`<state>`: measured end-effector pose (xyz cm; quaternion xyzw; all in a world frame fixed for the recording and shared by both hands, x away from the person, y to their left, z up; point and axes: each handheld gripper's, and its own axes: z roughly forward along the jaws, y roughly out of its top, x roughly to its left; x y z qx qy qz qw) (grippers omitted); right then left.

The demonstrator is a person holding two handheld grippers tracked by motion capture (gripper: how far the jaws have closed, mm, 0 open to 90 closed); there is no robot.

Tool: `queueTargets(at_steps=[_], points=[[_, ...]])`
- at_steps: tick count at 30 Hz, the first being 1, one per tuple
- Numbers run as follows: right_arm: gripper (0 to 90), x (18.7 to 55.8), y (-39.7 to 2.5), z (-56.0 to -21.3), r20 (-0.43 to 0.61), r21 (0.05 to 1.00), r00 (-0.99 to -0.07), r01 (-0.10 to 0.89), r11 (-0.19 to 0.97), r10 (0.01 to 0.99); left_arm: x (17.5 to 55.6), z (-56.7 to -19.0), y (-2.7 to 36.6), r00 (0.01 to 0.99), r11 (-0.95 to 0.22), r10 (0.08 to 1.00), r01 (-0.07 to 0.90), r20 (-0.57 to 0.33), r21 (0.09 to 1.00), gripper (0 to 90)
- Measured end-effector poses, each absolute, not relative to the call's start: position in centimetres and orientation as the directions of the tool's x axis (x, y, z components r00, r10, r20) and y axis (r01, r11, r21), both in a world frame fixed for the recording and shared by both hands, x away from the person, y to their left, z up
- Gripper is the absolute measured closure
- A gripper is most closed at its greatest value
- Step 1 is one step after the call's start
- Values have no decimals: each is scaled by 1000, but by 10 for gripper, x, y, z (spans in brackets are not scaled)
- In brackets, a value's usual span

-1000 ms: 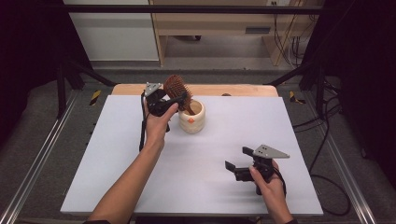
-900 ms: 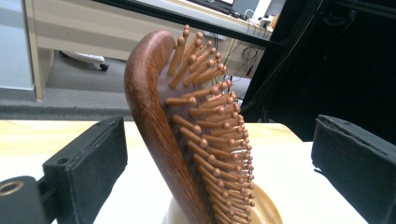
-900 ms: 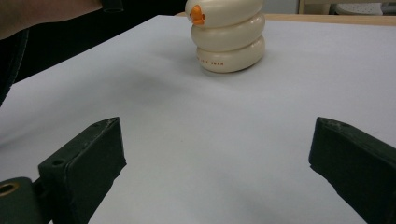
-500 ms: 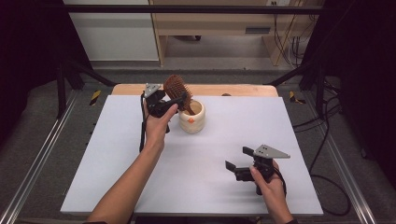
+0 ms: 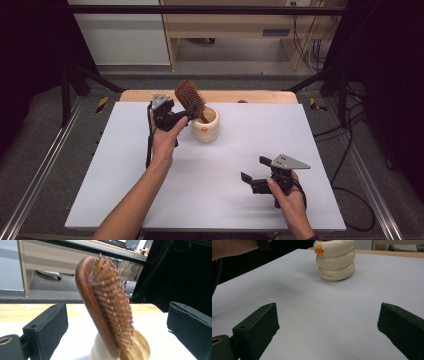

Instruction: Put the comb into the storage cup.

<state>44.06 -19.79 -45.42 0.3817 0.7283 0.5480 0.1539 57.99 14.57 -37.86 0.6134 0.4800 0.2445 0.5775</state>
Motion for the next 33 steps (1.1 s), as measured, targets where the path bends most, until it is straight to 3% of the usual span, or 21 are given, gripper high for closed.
queueTargets(at_steps=[33], points=[[37,438,-196,-455,187,916,-662,385,116,726,544,-372,172,447,19,880,304,-160,953,30]])
